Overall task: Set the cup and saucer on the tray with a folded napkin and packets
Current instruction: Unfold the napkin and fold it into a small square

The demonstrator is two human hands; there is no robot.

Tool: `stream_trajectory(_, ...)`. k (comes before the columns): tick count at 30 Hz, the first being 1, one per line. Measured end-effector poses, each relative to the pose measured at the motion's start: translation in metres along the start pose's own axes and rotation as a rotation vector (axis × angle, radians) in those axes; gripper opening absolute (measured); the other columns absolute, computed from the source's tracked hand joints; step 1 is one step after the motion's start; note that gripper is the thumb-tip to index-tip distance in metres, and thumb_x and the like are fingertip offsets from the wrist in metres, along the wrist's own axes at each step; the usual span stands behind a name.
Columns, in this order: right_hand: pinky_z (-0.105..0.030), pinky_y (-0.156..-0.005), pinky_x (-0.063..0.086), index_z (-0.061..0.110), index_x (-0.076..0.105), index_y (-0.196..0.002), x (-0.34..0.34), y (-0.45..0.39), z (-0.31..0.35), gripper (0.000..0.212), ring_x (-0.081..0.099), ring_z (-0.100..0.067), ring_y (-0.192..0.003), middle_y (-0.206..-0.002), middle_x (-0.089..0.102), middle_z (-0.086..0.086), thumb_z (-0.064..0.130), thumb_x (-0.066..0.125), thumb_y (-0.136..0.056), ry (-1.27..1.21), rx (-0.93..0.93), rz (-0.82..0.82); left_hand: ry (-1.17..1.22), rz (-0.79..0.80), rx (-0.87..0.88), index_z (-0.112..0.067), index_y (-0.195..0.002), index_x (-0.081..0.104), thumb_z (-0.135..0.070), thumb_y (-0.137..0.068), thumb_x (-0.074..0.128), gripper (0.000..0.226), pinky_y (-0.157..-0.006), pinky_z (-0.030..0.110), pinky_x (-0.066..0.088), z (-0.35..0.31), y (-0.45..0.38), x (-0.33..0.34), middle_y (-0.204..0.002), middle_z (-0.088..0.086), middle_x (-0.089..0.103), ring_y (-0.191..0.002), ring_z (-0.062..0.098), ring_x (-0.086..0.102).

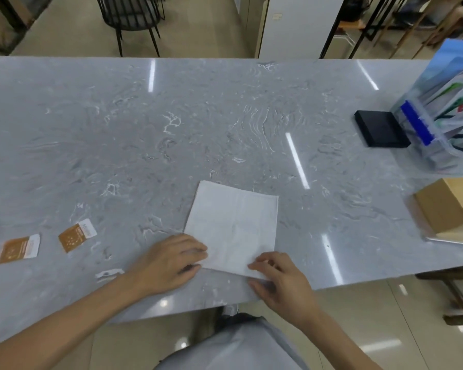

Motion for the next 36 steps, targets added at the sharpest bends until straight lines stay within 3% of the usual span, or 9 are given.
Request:
stream_trajectory(2,-0.029,-0.068,0.059,0.026,0.076,-0.107,0.004,0.008,0.004,0.019,0.063,-0.015,-0.093,-0.108,0.069,0.007,0.027,0.077,-0.089,0.028,-0.045,-0.025,-0.036,-0.021,0.059,-0.016,-0.099,0.081,-0.029,-0.092,0.065,0.023,-0.086,0.032,0.061,-0.004,0.007,0.000,-0.110,0.000,0.078,-0.096,0.019,0.075)
stream_trajectory(6,-0.034,-0.061,0.058,0.019,0.078,-0.103,0.009,0.023,0.005,0.022,0.066,-0.020,-0.086,-0.097,0.072,0.004,0.006,0.079,-0.086,0.098,-0.078,-0.076,-0.133,-0.066,0.153,-0.017,-0.098,0.083,-0.031,-0.109,0.026,0.060,-0.085,0.027,0.061,-0.011,0.025,0.006,-0.108,-0.006,0.079,-0.097,0.015,0.077)
stream_trajectory(11,-0.033,-0.071,0.060,0.012,0.073,-0.118,0.008,0.036,0.006,0.031,0.065,-0.023,-0.097,-0.105,0.070,-0.003,0.007,0.075,-0.088,0.149,-0.037,-0.136,-0.178,-0.058,0.030,-0.010,-0.109,0.078,-0.019,-0.093,0.049,0.035,-0.071,0.029,0.062,0.000,0.036,0.005,-0.108,0.004,0.077,-0.090,0.022,0.074)
stream_trajectory(16,-0.034,-0.065,0.060,0.010,0.077,-0.105,0.007,0.036,0.005,0.020,0.067,-0.022,-0.086,-0.095,0.071,-0.003,0.006,0.078,-0.085,0.196,-0.024,-0.169,-0.204,-0.086,-0.052,-0.012,-0.086,0.078,-0.020,-0.088,0.051,0.029,-0.056,0.028,0.059,0.007,0.032,-0.002,-0.090,0.001,0.076,-0.079,0.023,0.073)
stream_trajectory(21,-0.032,-0.057,0.056,0.012,0.074,-0.096,0.008,0.046,0.008,0.008,0.065,-0.022,-0.083,-0.092,0.067,-0.001,0.016,0.068,-0.092,0.206,-0.063,-0.218,-0.156,-0.094,-0.099,-0.011,-0.080,0.069,-0.016,-0.089,0.052,0.020,-0.050,0.030,0.052,0.002,0.043,-0.002,-0.084,0.001,0.068,-0.074,0.023,0.066)
stream_trajectory(26,-0.029,-0.062,0.048,0.017,0.068,-0.087,0.004,0.045,0.016,0.010,0.055,-0.016,-0.080,-0.087,0.061,0.004,0.026,0.066,-0.092,0.162,-0.094,-0.202,-0.119,-0.025,-0.107,-0.017,-0.091,0.073,-0.028,-0.083,0.066,0.015,-0.071,0.034,0.051,-0.002,0.052,-0.001,-0.101,-0.002,0.071,-0.092,0.019,0.062)
stream_trajectory(30,-0.036,-0.082,0.054,0.014,0.070,-0.110,0.003,-0.001,0.034,0.022,0.062,-0.022,-0.101,-0.109,0.068,-0.003,0.025,0.055,-0.098,0.162,-0.089,-0.252,-0.129,-0.035,-0.192,-0.011,-0.119,0.070,-0.033,-0.093,0.054,0.037,-0.096,0.041,0.052,-0.004,0.016,0.002,-0.127,0.007,0.068,-0.120,0.028,0.062)
stream_trajectory(33,-0.038,-0.110,0.043,0.013,0.055,-0.142,0.019,-0.053,0.050,0.042,0.051,-0.024,-0.135,-0.145,0.058,-0.007,0.026,0.044,-0.104,0.154,-0.064,-0.183,-0.096,0.065,-0.312,-0.008,-0.148,0.047,-0.035,-0.102,0.035,0.055,-0.120,0.042,0.032,-0.007,-0.030,0.024,-0.156,0.006,0.046,-0.150,0.025,0.033)
stream_trajectory(36,-0.043,-0.126,0.020,0.018,0.024,-0.160,0.035,-0.083,0.027,0.058,0.019,-0.023,-0.156,-0.168,0.024,-0.004,0.040,0.030,-0.108,0.226,0.100,-0.016,-0.142,0.179,-0.422,-0.014,-0.160,0.016,-0.036,-0.106,0.028,0.059,-0.127,0.040,0.009,0.006,-0.051,0.049,-0.170,0.000,0.014,-0.157,0.020,0.003)
Point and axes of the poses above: each hand's wrist, its own y-axis away from the middle knuckle, its own x-axis out of the palm, z = x × y, the point moved 6 cm from there along -y, towards the middle knuckle
